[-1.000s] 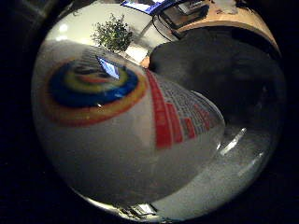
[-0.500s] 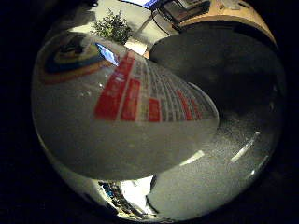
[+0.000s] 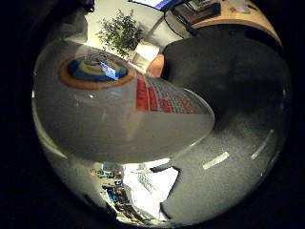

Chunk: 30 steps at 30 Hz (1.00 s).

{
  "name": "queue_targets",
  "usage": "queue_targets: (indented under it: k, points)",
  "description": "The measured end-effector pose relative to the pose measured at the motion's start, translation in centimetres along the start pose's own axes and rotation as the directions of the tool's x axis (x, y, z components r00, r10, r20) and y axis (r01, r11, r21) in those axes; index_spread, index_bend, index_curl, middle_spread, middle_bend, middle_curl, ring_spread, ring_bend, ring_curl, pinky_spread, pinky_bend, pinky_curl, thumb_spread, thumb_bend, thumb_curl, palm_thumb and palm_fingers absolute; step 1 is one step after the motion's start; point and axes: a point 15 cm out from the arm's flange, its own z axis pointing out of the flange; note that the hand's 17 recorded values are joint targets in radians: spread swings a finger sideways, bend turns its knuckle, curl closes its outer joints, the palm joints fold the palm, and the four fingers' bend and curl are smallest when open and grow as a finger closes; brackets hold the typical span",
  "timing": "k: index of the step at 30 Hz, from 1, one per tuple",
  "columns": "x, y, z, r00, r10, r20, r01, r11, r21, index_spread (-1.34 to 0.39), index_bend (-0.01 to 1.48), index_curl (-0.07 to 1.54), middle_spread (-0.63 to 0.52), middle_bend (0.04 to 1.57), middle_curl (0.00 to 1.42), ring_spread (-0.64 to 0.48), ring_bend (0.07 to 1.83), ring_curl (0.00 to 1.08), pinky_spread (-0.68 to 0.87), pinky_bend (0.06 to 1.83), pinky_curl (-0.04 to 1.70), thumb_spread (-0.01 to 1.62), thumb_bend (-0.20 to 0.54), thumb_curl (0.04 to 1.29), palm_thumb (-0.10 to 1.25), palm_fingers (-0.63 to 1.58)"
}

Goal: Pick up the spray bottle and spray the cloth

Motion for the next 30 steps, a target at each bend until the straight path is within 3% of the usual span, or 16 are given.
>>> queue_targets:
  k: [9,16,20,24,27,30]
  points:
    - [-2.9,-0.4,-2.2,0.996,-0.080,-0.037,0.077,0.994,-0.071,-0.26,1.10,0.62,-0.18,1.28,0.66,-0.22,1.38,0.56,-0.32,1.29,0.54,1.00,-0.003,0.93,1.08,1.26]
    - [-5.8,1.6,-5.1,0.975,-0.159,-0.155,0.116,0.960,-0.254,-0.26,1.12,0.62,-0.17,1.30,0.66,-0.22,1.39,0.56,-0.32,1.29,0.56,0.91,-0.011,1.01,1.06,1.26]
    - [-8.4,3.4,-7.4,0.934,-0.260,-0.243,0.157,0.913,-0.376,-0.26,1.13,0.62,-0.17,1.30,0.65,-0.21,1.40,0.56,-0.32,1.28,0.57,0.86,-0.016,1.04,1.04,1.25]
    - [-14.0,5.8,-8.4,0.890,-0.389,-0.237,0.252,0.853,-0.457,-0.25,1.14,0.62,-0.17,1.31,0.65,-0.21,1.41,0.56,-0.33,1.28,0.58,0.84,-0.010,1.07,1.03,1.26]
    - [-16.4,7.8,-8.4,0.859,-0.456,-0.235,0.278,0.799,-0.534,-0.25,1.14,0.62,-0.18,1.31,0.65,-0.21,1.41,0.56,-0.32,1.28,0.59,0.83,-0.011,1.07,1.03,1.26]
    - [-19.4,9.9,-8.0,0.820,-0.531,-0.215,0.299,0.717,-0.629,-0.25,1.14,0.62,-0.18,1.32,0.65,-0.21,1.41,0.56,-0.32,1.28,0.59,0.83,-0.011,1.08,1.02,1.26]
